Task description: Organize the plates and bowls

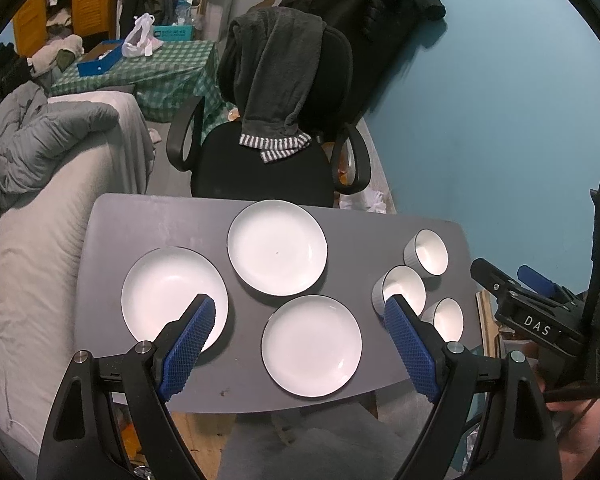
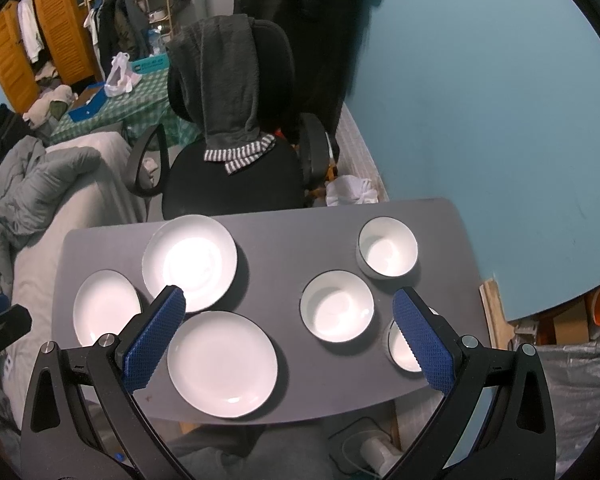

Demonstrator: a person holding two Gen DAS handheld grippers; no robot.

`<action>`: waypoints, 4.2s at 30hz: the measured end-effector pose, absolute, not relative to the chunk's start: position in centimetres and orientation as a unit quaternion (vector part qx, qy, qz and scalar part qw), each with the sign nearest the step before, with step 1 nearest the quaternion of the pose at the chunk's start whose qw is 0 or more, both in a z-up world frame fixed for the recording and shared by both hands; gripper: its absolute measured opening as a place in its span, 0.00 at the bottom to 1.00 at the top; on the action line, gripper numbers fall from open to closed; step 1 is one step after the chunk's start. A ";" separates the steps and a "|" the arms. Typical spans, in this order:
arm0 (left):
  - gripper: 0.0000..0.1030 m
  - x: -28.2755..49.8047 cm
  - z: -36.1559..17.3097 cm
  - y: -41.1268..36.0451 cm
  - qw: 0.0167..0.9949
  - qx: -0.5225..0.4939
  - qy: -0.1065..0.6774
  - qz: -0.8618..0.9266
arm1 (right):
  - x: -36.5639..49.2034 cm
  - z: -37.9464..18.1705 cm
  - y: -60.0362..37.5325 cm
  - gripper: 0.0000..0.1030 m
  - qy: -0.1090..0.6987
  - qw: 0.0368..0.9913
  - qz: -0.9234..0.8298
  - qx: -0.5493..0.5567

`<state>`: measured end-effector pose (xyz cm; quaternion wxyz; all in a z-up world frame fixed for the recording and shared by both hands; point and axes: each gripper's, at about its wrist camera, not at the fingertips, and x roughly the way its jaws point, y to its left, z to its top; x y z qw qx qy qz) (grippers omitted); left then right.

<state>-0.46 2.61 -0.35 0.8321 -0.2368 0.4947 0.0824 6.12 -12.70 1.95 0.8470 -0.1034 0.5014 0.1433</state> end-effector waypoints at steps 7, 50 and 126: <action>0.85 -0.7 -0.5 2.8 0.831 -0.248 0.491 0.081 | 6.1 2.0 -12.7 0.99 0.502 0.847 0.144 -0.103; 0.85 -1.9 -6.0 4.6 0.825 -0.205 0.515 0.107 | 6.6 -1.1 -14.1 0.99 0.498 0.830 0.221 -0.118; 0.59 1.2 -27.2 1.1 0.709 -0.244 0.661 0.032 | 6.9 -24.0 -14.7 0.29 0.686 0.664 0.275 -0.116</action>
